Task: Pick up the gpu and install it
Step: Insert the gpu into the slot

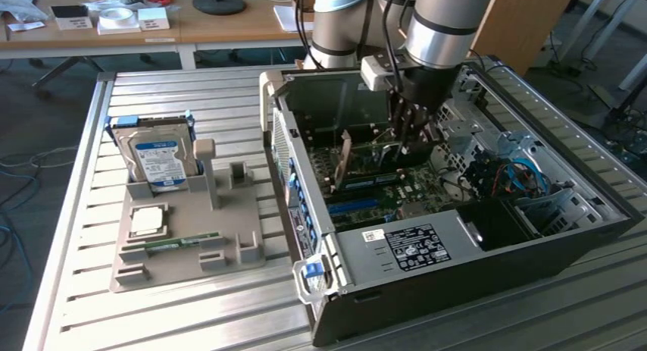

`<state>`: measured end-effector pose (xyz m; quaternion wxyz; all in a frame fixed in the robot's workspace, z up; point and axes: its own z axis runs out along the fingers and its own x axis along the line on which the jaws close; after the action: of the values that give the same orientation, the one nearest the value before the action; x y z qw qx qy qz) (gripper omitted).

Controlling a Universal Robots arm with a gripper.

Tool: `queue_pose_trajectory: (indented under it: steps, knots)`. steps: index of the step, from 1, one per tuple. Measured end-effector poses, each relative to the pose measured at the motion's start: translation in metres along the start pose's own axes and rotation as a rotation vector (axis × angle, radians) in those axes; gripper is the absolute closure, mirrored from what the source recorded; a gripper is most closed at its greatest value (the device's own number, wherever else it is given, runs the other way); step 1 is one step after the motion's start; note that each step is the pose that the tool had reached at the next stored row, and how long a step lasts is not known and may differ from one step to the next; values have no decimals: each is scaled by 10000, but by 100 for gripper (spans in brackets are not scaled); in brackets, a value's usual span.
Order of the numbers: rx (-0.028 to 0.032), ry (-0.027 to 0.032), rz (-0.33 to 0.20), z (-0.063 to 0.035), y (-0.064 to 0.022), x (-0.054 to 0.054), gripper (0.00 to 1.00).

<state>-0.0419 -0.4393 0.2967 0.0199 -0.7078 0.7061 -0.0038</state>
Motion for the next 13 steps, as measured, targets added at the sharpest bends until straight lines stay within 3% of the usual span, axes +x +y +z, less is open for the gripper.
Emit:
queue_pose_trajectory:
  steps: [13]
  knots:
    - [1, 0, -1, 41, 21, 90, 73]
